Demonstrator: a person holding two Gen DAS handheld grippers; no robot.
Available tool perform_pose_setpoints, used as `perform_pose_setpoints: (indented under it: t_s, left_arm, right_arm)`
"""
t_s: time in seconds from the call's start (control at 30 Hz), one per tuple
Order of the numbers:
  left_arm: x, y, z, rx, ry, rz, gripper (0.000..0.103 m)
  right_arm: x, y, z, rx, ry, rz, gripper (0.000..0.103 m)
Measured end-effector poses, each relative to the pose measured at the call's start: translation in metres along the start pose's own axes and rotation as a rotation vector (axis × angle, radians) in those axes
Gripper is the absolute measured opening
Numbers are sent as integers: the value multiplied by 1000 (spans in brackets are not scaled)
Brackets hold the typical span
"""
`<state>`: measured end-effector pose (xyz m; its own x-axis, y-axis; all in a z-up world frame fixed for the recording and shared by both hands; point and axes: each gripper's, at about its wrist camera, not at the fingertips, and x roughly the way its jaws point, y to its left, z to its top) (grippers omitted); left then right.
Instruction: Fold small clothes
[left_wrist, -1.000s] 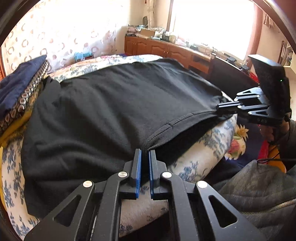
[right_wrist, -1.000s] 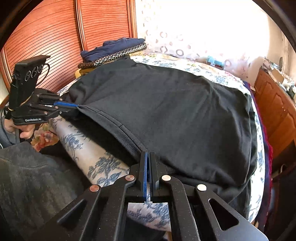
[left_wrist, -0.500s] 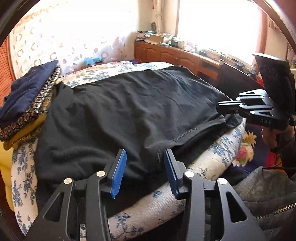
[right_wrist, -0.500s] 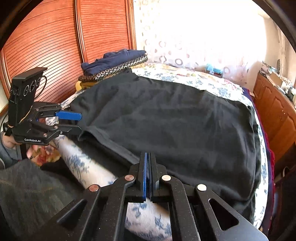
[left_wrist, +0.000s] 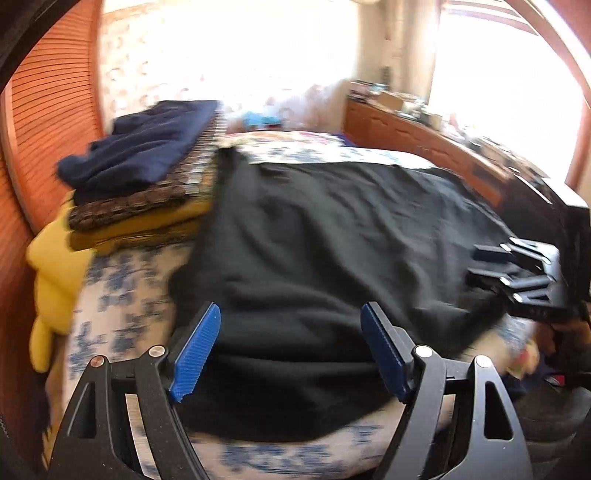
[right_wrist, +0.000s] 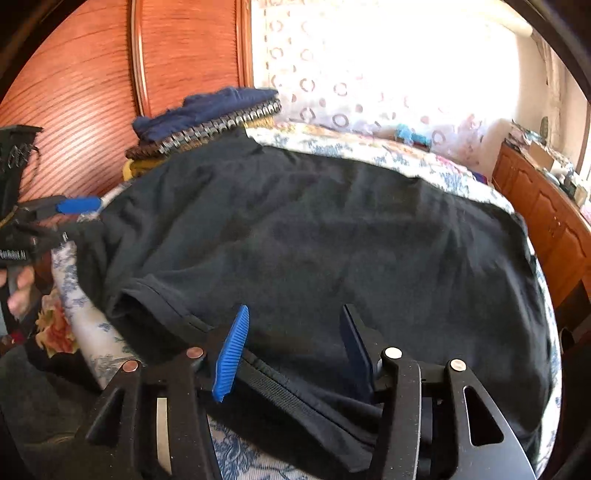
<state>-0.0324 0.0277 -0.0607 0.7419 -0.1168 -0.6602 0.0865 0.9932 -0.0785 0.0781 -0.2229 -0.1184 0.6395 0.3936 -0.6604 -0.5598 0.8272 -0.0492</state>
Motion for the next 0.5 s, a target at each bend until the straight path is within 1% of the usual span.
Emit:
perform_pose_setpoints:
  t_s: [0.07,0.13,0.23,0.33,0.43,0.5]
  left_arm:
    - [1,13,-1,-36,-1,27,79]
    - [2,29,-1,-75,-6,49,79]
    - [5,44,-3,-105,-3,82,79]
    - [8,51,-6,-126,1,74,79]
    - [16,52,-8,-127,31,42,74]
    - [22,53,-9,-132,52,34,64]
  right_arm:
    - [8,2,-3,4,26,-10,53]
    - [10,6,-3,-7,12,-24,55]
    - [12,7,-4,-2,0,-32,59]
    - [11,8,-6,-2,-9,-29,62]
    - [11,9,-7,-6,-14,-32,64]
    - [9,6,-9,-2,-19,-29,64]
